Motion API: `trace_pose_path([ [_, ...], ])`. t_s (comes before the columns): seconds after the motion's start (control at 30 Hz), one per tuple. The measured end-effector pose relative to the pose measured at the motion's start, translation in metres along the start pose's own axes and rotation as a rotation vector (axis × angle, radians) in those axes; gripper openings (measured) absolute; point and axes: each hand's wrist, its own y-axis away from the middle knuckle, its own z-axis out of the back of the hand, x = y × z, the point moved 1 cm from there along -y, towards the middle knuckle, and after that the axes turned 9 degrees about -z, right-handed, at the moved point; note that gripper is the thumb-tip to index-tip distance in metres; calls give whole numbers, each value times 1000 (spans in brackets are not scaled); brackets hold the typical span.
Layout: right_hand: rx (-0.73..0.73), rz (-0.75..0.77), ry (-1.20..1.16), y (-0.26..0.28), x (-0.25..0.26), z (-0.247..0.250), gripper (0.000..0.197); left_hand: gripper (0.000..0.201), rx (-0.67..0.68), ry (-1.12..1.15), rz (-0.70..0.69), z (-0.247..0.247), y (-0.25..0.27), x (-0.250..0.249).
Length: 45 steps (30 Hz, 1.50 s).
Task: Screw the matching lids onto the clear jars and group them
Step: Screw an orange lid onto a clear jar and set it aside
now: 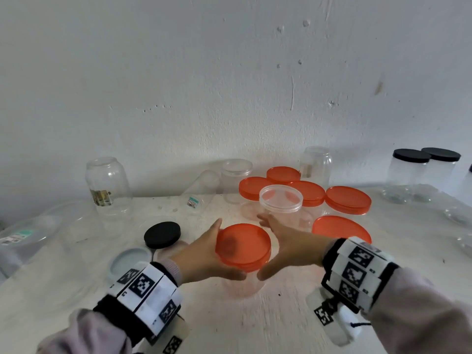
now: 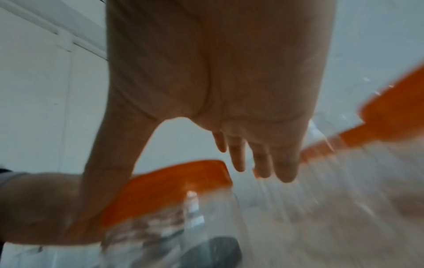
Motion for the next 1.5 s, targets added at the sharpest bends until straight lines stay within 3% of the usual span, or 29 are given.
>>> trace_pose_path([
  [0.13, -16, 81, 341, -3, 38, 7, 117, 119, -27, 137, 15, -10, 2, 14],
  [0.23, 62, 18, 575, -12, 60, 5, 111, 112, -6, 263, 12, -19, -1, 21],
  [0.5, 128, -87, 885, -21, 84, 7, 104, 107, -2, 346, -47, -22, -4, 28],
  [0.87, 143, -16, 894, -19, 87, 6, 103, 118, 15, 358, -92, -20, -4, 31],
  [1.17, 6, -123, 723, -15, 76, 0, 110, 118, -15, 311, -76, -20, -6, 33],
  [1.27, 41, -149, 754, -17, 78, 0, 117, 118, -16, 299, -72, -20, -7, 32],
  [1.4, 138, -92, 758, -15, 85, 7, 106, 112, -10, 313, -63, -21, -7, 33],
  [1.5, 97, -106, 754, -15, 84, 5, 100, 110, -16, 311, -62, -21, -7, 32],
])
